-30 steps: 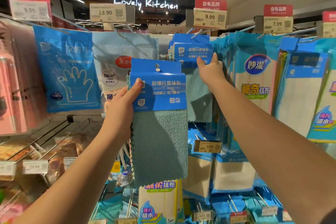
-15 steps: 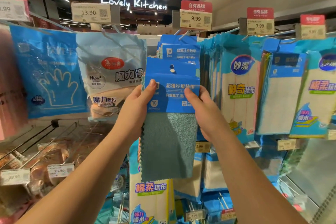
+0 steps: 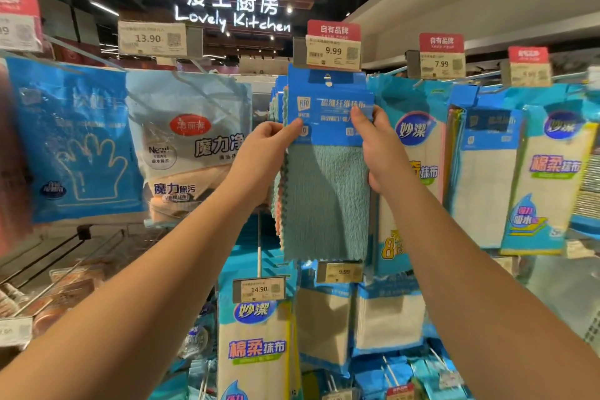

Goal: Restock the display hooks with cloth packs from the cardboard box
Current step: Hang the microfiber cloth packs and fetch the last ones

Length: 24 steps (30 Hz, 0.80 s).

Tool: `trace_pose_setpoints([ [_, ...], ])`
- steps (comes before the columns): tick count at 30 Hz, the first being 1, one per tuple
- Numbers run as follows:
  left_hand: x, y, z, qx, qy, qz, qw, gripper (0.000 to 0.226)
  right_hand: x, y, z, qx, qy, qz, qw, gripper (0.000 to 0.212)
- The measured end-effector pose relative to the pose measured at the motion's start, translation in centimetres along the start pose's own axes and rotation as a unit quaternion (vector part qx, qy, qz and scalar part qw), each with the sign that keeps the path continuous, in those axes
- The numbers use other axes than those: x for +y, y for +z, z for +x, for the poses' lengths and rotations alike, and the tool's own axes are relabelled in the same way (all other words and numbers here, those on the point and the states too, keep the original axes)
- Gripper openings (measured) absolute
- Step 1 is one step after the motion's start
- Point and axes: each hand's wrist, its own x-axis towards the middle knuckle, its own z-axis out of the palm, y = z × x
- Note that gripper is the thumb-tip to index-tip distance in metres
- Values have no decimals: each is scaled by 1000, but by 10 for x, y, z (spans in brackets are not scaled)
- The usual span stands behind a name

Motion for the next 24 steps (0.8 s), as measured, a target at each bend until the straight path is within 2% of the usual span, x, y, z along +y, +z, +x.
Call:
trace_pose_setpoints([
  [4,8,2,11,1,-9,-21,1000,61,-5,2,21,-5,-5,-30,1000,37],
  [7,10,3,19,13,-7,-16,1000,49,-10,4,33,-15,10,-39,999,43],
  [14,-10,6,37,17,-12,-6,1000,32,5,3,44,-24,51,-48,997,38],
  [24,-29,13,66,55,-40,34,997,26,24,15,68,13,23,-270,963,45],
])
